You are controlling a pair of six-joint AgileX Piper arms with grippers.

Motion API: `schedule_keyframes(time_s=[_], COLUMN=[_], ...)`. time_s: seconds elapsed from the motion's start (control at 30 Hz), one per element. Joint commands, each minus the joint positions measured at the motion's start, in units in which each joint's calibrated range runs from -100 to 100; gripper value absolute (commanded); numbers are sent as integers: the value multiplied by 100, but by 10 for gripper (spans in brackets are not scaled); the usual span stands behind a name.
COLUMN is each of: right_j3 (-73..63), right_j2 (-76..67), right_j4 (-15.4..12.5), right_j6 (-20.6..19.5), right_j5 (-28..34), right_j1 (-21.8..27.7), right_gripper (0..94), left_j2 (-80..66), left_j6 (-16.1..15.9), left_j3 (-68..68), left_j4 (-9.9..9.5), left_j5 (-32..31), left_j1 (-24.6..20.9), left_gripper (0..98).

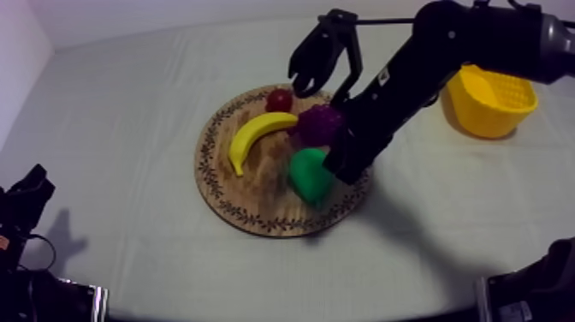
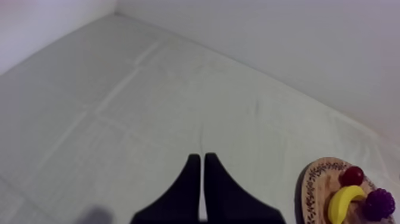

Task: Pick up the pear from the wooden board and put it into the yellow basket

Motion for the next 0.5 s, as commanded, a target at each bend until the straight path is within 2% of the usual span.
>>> schedule_keyframes(time_s=[0.0,0.13,0.3,0.47], right_j3=[6,9,-38,-78], right_j2=[39,184,423,606], right_j4=[12,115,437,592], right_j6=[-10,-191,-801,-1179], right_j5=[-65,-276,-670,-940], right_j1=[-31,-106,-194,-236], right_gripper=[344,387,452,482], left_j2=[2,2,2,2], left_j6=[-1,-1,-1,0], left_j3=[4,4,4,4], left_j4=[1,1,1,1], left_j5=[2,2,2,2], left_j1=[0,0,0,0], left_gripper=[1,1,1,1])
